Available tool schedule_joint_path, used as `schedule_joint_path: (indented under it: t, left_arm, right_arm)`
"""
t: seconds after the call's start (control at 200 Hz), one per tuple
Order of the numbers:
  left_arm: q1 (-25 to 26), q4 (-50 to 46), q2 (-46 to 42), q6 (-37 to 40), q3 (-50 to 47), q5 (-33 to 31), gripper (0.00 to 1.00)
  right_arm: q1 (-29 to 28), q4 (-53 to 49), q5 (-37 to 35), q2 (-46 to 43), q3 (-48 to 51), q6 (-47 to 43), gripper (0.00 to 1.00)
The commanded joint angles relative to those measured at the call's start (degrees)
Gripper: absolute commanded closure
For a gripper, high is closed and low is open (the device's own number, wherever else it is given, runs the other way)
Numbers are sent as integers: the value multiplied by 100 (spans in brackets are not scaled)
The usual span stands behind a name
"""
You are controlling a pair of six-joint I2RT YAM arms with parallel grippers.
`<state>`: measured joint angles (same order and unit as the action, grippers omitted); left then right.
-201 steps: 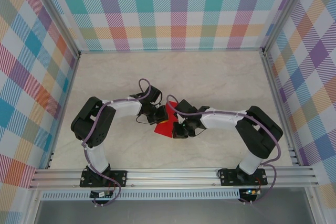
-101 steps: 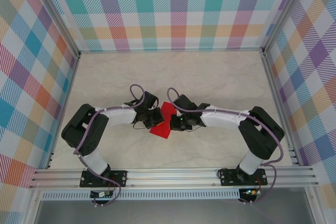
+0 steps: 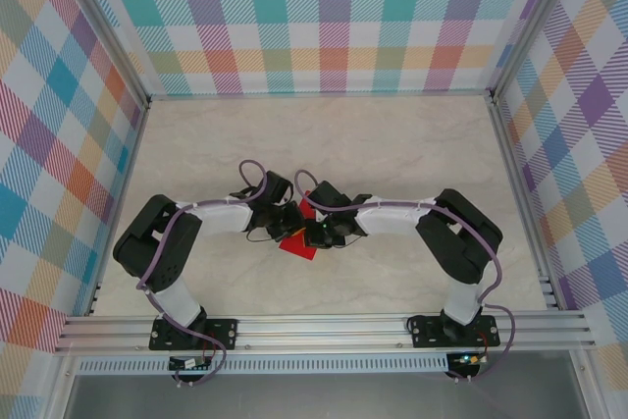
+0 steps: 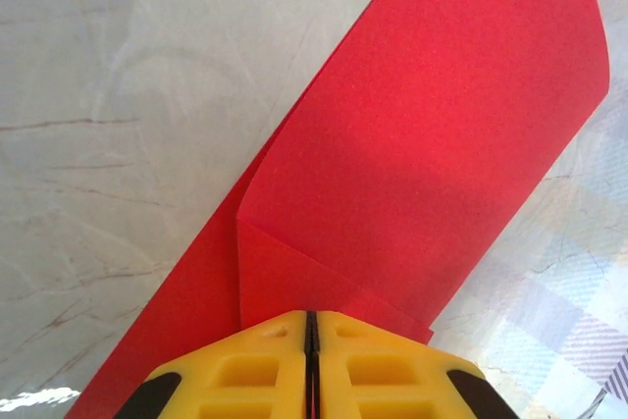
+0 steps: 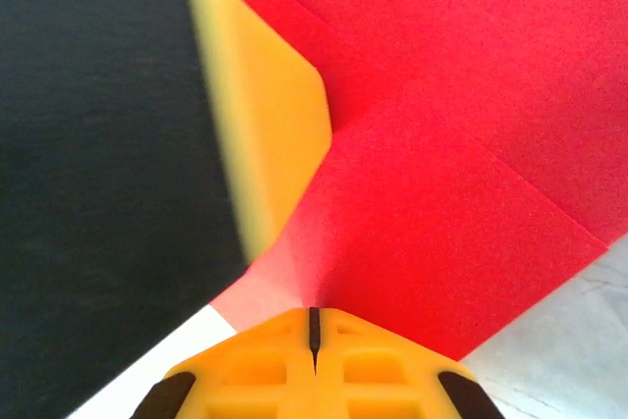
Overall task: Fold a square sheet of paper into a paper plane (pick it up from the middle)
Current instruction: Fold the triangle a second time at the center of the table.
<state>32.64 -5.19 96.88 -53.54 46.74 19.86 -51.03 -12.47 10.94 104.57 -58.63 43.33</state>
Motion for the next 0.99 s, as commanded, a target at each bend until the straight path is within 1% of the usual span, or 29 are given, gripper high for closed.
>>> schedule_joint_path:
  t: [0.0, 0.125, 0.295, 0.405, 0.52, 0.62, 0.74, 0.825, 0.99]
  left_arm:
    - [-171, -134, -157, 228, 131, 392, 89]
    - [-309, -137, -262, 470, 205, 601, 87]
    - [-395, -173, -95, 781, 357, 806, 87]
    - [-424, -192, 70, 904, 448, 836, 87]
    - [-443, -209, 183, 956, 474, 750, 88]
    - [-443, -232, 233, 1023, 476, 713, 88]
    - [-447, -339, 348, 1145, 520, 707, 89]
    - [-444, -388, 384, 1200, 516, 676, 89]
    - [-453, -599, 422, 1414, 481, 279, 91]
  right_arm:
    - [-23, -52, 2, 148, 31, 33, 97]
    - [-14, -278, -66, 180, 50, -253, 97]
    - [26, -947, -74, 351, -200, -1485, 96]
    - [165, -980, 162, 282, -171, -2059, 96]
    - [273, -912, 392, 133, -122, -2385, 96]
    - [304, -901, 577, 78, -146, -2548, 95]
    - [350, -932, 578, 30, -165, -2636, 95]
    - [408, -892, 580, -22, -138, -2543, 95]
    - [453, -636, 675, -159, -52, -2208, 95]
